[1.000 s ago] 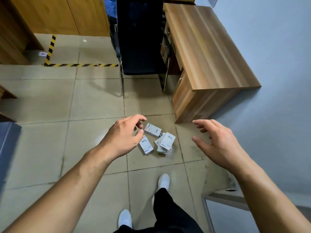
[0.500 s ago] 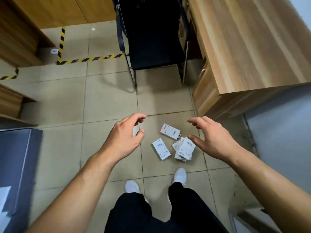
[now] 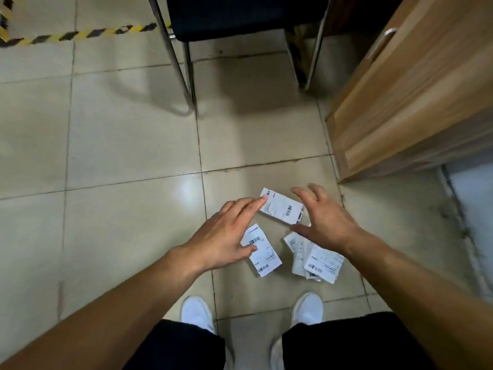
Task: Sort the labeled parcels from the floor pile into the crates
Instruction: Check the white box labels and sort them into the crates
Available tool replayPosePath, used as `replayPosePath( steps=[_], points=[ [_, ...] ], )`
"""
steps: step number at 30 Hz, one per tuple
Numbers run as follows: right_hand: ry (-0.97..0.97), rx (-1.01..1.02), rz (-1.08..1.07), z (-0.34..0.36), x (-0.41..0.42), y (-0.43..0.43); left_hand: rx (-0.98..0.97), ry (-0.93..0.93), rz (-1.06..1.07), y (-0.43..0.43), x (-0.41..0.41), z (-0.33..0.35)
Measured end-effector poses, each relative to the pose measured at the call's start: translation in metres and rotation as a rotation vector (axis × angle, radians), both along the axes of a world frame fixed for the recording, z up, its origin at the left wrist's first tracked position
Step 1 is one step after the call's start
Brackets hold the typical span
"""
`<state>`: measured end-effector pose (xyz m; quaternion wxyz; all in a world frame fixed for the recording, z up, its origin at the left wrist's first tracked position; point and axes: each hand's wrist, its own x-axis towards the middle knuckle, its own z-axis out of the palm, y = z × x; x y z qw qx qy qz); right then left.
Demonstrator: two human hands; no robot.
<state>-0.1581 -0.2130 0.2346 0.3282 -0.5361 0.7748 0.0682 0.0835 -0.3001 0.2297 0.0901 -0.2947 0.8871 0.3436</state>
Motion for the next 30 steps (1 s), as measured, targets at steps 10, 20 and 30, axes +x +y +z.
replayPosePath(
  steps=[10,20,30],
  points=[
    [0.168,0.138,0.018,-0.267,-0.005,-0.03,-0.222,-0.354,-0.763,0.007,-0.047,-0.276],
    [0.232,0.207,0.007,-0.373,-0.026,-0.03,-0.307,-0.311,-0.802,-0.002,-0.02,-0.385],
    [0.202,0.064,-0.091,-0.319,-0.029,-0.036,-0.301,-0.303,-0.454,-0.061,0.009,-0.315]
  ],
)
